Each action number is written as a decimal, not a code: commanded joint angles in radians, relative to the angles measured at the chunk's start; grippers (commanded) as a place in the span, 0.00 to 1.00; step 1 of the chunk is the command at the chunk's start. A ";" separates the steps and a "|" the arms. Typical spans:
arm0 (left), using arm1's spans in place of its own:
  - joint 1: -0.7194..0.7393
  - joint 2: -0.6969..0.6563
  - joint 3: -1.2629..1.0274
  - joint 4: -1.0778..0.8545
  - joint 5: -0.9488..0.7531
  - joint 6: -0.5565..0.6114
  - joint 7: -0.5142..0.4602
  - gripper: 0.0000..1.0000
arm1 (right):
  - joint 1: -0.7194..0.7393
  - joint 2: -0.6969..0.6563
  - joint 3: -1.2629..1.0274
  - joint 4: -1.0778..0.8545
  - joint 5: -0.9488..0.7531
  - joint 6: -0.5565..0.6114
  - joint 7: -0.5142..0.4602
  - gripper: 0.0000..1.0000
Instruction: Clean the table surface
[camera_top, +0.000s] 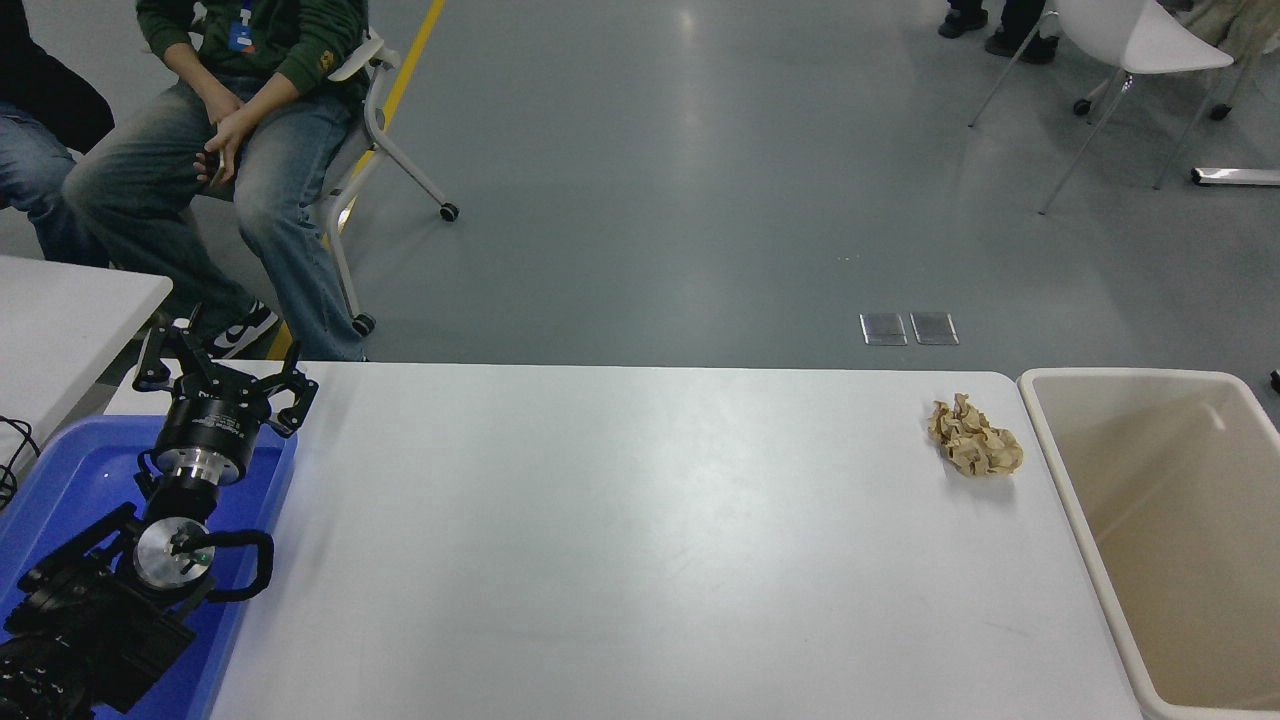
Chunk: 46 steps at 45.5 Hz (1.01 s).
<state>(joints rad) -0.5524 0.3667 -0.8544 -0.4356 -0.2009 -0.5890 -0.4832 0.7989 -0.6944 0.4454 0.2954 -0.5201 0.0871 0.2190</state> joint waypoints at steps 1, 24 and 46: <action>0.000 0.000 0.000 0.000 0.000 0.000 0.000 1.00 | -0.052 -0.025 0.210 0.163 0.238 0.071 -0.043 0.99; 0.000 0.000 0.000 0.000 0.000 0.000 0.000 1.00 | -0.285 -0.004 0.366 0.475 0.468 0.155 -0.029 0.99; 0.000 0.000 0.000 0.000 0.000 0.000 0.000 1.00 | -0.322 0.208 0.434 0.464 0.463 0.214 0.083 1.00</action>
<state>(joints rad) -0.5522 0.3671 -0.8543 -0.4356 -0.2009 -0.5890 -0.4832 0.4904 -0.5667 0.8613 0.7509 -0.0611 0.2875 0.2615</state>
